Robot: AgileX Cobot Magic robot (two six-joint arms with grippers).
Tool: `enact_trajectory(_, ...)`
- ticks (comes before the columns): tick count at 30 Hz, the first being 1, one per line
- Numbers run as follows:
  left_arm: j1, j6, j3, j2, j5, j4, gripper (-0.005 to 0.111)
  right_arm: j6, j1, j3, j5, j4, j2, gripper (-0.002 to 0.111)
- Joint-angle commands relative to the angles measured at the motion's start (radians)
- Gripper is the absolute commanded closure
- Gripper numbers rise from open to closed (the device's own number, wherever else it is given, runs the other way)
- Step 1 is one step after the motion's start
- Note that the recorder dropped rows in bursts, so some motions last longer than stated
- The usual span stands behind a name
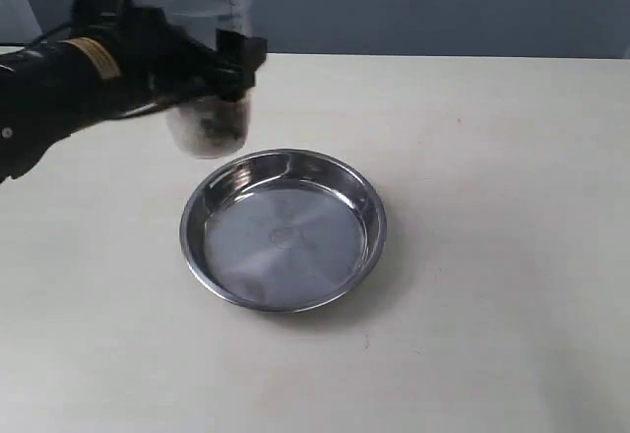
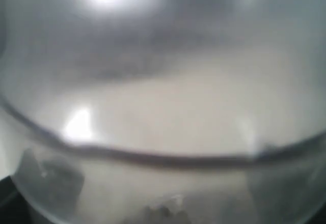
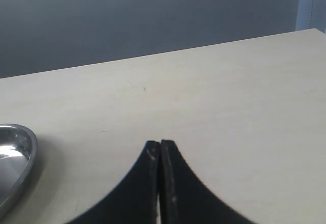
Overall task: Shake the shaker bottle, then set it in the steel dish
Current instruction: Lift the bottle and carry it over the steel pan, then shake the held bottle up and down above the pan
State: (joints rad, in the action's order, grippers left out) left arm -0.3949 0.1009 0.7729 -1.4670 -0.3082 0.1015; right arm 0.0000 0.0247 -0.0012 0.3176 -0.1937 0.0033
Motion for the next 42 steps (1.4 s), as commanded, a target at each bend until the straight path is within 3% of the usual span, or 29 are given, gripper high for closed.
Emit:
enact_trajectory(1, -0.138, -0.151, 0.000, 0.031, 0.148, -0.045, 0.106, 0.000, 0.005, 0.001, -0.014, 0.001, -0.003, 0.109)
enact_trajectory(3, -0.177, -0.164, -0.020, 0.036, 0.130, -0.054, 0.106, 0.000, 0.005, 0.001, -0.014, 0.001, -0.003, 0.109)
enact_trajectory(7, -0.065, -0.164, -0.085, 0.003, -0.135, 0.532, 0.106, 0.000, 0.005, 0.001, -0.014, 0.001, -0.003, 0.109)
enact_trajectory(8, -0.075, -0.172, -0.079, 0.003, -0.097, 0.481, 0.106, 0.000, 0.005, 0.001, -0.014, 0.001, -0.003, 0.109)
enact_trajectory(10, -0.154, -0.140, -0.048, 0.013, 0.116, 0.017, 0.106, 0.000, 0.005, 0.001, -0.014, 0.001, -0.003, 0.109)
enact_trajectory(11, -0.191, -0.108, -0.044, 0.017, 0.177, -0.145, 0.106, 0.000, 0.005, 0.001, -0.014, 0.001, -0.003, 0.109)
enact_trajectory(12, -0.193, -0.087, -0.049, 0.017, 0.171, -0.166, 0.106, 0.000, 0.005, 0.001, -0.014, 0.001, -0.003, 0.109)
enact_trajectory(15, -0.105, -0.015, -0.084, -0.012, -0.053, 0.260, 0.106, 0.000, 0.005, 0.001, -0.014, 0.001, -0.003, 0.109)
enact_trajectory(16, -0.119, 0.000, -0.083, -0.016, -0.073, 0.275, 0.106, 0.000, 0.005, 0.001, -0.014, 0.001, -0.003, 0.109)
enact_trajectory(19, -0.215, -0.033, -0.050, 0.011, 0.103, -0.218, 0.106, 0.000, 0.005, 0.001, -0.014, 0.001, -0.003, 0.109)
enact_trajectory(20, -0.198, -0.033, -0.050, 0.010, 0.111, -0.197, 0.106, 0.000, 0.005, 0.001, -0.014, 0.001, -0.003, 0.109)
enact_trajectory(23, -0.079, -0.028, -0.068, -0.025, -0.008, 0.298, 0.106, 0.000, 0.005, 0.001, -0.014, 0.001, -0.003, 0.109)
enact_trajectory(24, -0.087, -0.045, -0.063, -0.026, 0.013, 0.282, 0.106, 0.000, 0.005, 0.001, -0.014, 0.001, -0.003, 0.109)
enact_trajectory(26, -0.158, -0.116, -0.041, -0.007, 0.163, -0.075, 0.106, 0.000, 0.005, 0.001, -0.014, 0.001, -0.003, 0.109)
enact_trajectory(27, -0.172, -0.110, -0.041, -0.003, 0.187, -0.152, 0.106, 0.000, 0.005, 0.001, -0.014, 0.001, -0.003, 0.109)
enact_trajectory(28, -0.140, -0.094, -0.049, -0.006, 0.151, -0.101, 0.106, 0.000, 0.005, 0.001, -0.014, 0.001, -0.003, 0.109)
enact_trajectory(30, -0.050, -0.047, -0.072, -0.025, 0.049, 0.223, 0.106, 0.000, 0.005, 0.001, -0.014, 0.001, -0.003, 0.109)
enact_trajectory(31, -0.045, -0.036, -0.074, -0.029, 0.026, 0.299, 0.106, 0.000, 0.005, 0.001, -0.014, 0.001, -0.003, 0.109)
enact_trajectory(32, -0.062, -0.076, -0.067, -0.027, 0.059, 0.207, 0.106, 0.000, 0.005, 0.001, -0.014, 0.001, -0.003, 0.109)
enact_trajectory(34, -0.135, -0.142, -0.052, -0.003, 0.188, -0.148, 0.106, 0.000, 0.005, 0.001, -0.014, 0.001, -0.003, 0.109)
enact_trajectory(35, -0.127, -0.118, -0.057, 0.001, 0.175, -0.158, 0.106, 0.000, 0.005, 0.001, -0.014, 0.001, -0.003, 0.109)
enact_trajectory(36, -0.083, -0.074, -0.072, 0.001, 0.113, -0.051, 0.106, 0.000, 0.005, 0.001, -0.014, 0.001, -0.003, 0.109)
enact_trajectory(37, -0.020, -0.005, -0.093, -0.005, 0.022, 0.208, 0.106, 0.000, 0.005, 0.001, -0.014, 0.001, -0.003, 0.109)
enact_trajectory(38, -0.029, -0.038, -0.090, -0.003, 0.034, 0.161, 0.106, 0.000, 0.005, 0.001, -0.014, 0.001, -0.003, 0.109)
enact_trajectory(39, -0.080, -0.026, -0.081, 0.007, 0.100, -0.072, 0.106, 0.000, 0.005, 0.001, -0.012, 0.001, -0.003, 0.109)
enact_trajectory(42, -0.100, -0.006, 0.034, 0.083, 0.056, -0.121, 0.106, 0.000, 0.005, 0.001, -0.012, 0.001, -0.003, 0.109)
